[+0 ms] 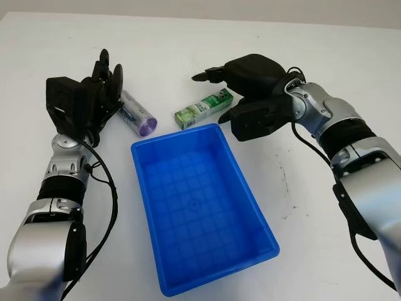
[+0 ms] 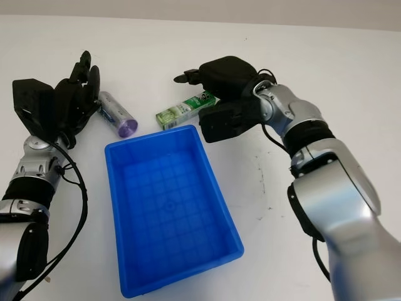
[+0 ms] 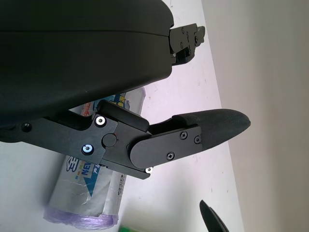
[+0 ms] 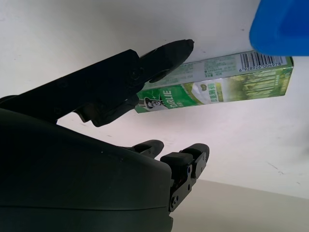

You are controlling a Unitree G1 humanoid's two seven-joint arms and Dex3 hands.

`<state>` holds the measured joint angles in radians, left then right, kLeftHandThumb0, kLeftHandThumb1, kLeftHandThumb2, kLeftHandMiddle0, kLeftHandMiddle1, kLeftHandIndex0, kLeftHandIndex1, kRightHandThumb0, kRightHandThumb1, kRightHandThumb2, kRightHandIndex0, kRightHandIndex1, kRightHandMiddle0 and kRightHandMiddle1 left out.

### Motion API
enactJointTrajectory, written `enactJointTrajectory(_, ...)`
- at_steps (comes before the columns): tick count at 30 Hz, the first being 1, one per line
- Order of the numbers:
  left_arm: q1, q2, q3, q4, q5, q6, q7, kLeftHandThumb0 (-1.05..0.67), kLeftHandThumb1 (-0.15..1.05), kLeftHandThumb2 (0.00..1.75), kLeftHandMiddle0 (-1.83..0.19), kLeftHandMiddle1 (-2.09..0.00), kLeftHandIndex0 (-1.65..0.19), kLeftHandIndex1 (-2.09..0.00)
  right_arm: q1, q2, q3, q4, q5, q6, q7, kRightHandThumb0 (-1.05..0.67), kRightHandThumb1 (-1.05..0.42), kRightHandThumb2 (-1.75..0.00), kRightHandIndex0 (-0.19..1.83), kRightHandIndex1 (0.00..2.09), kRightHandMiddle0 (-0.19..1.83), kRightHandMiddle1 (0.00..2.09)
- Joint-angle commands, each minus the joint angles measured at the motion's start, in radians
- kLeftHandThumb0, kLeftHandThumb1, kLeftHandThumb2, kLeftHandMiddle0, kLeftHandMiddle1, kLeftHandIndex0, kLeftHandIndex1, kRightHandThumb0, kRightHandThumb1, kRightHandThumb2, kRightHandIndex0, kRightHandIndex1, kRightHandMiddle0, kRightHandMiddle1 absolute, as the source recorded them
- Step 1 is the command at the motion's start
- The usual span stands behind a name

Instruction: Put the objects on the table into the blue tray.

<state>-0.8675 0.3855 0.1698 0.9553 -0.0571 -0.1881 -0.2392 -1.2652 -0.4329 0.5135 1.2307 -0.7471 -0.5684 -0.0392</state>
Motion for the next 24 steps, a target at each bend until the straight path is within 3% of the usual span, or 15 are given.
enactJointTrajectory(1, 0.018, 0.000, 0.000, -0.009, 0.001, -0.009, 0.006, -0.77, 1.05, 0.70, 0.19, 0.00, 0.19, 0.00, 0.019, 0.011, 0.012, 0.014, -0.007, -0.001, -0.020, -0.46, -0.86, -0.06, 0.36, 0.16, 0.39, 0.17)
enactJointTrajectory(8, 0.028, 0.001, 0.005, -0.019, -0.009, -0.008, 0.002, -0.76, 1.05, 0.70, 0.19, 0.00, 0.19, 0.00, 0.038, 0.014, 0.053, 0.030, -0.038, -0.026, -0.089, -0.41, -0.84, -0.05, 0.56, 0.26, 0.56, 0.27)
enactJointTrajectory(10, 0.029, 0.001, 0.004, -0.020, -0.008, -0.008, 0.003, -0.77, 1.05, 0.70, 0.19, 0.00, 0.19, 0.00, 0.039, 0.009, 0.076, 0.034, -0.063, -0.032, -0.125, -0.43, -0.85, -0.05, 0.34, 1.10, 0.48, 0.70)
enactJointTrajectory(12, 0.030, 0.002, 0.005, -0.018, -0.011, -0.011, -0.002, -0.76, 1.05, 0.69, 0.19, 0.00, 0.19, 0.00, 0.039, 0.004, 0.088, 0.040, -0.076, -0.033, -0.143, -0.43, -0.86, -0.05, 0.23, 1.53, 0.41, 1.01)
enactJointTrajectory(13, 0.030, 0.003, 0.005, -0.017, -0.011, -0.012, -0.004, -0.77, 1.05, 0.69, 0.19, 0.00, 0.19, 0.00, 0.039, 0.001, 0.093, 0.043, -0.081, -0.033, -0.149, -0.46, -0.89, -0.06, 0.30, 1.78, 0.40, 1.38)
enactJointTrajectory(15, 0.029, 0.004, 0.005, -0.017, -0.010, -0.008, -0.002, -0.77, 1.05, 0.69, 0.19, 0.00, 0.19, 0.00, 0.037, -0.004, 0.101, 0.047, -0.087, -0.035, -0.158, -0.50, -0.93, -0.06, 0.41, 2.01, 0.39, 1.76)
enactJointTrajectory(17, 0.028, 0.004, 0.004, -0.016, -0.008, -0.011, 0.000, -0.77, 1.05, 0.69, 0.19, 0.00, 0.19, 0.00, 0.034, -0.010, 0.112, 0.046, -0.096, -0.031, -0.171, -0.52, -0.95, -0.06, 0.50, 2.07, 0.41, 1.86)
enactJointTrajectory(19, 0.026, 0.004, 0.005, -0.013, -0.009, -0.011, -0.001, -0.76, 1.05, 0.69, 0.19, 0.00, 0.19, 0.00, 0.029, -0.015, 0.125, 0.043, -0.114, -0.020, -0.197, -0.57, -0.99, -0.06, 0.76, 2.09, 0.48, 2.04)
enactJointTrajectory(24, 0.022, 0.005, 0.003, -0.010, -0.007, -0.002, -0.004, -0.76, 1.05, 0.68, 0.19, 0.00, 0.19, 0.00, 0.021, -0.025, 0.126, 0.041, -0.123, -0.006, -0.223, -0.56, -1.04, -0.07, 1.02, 2.09, 0.68, 2.09)
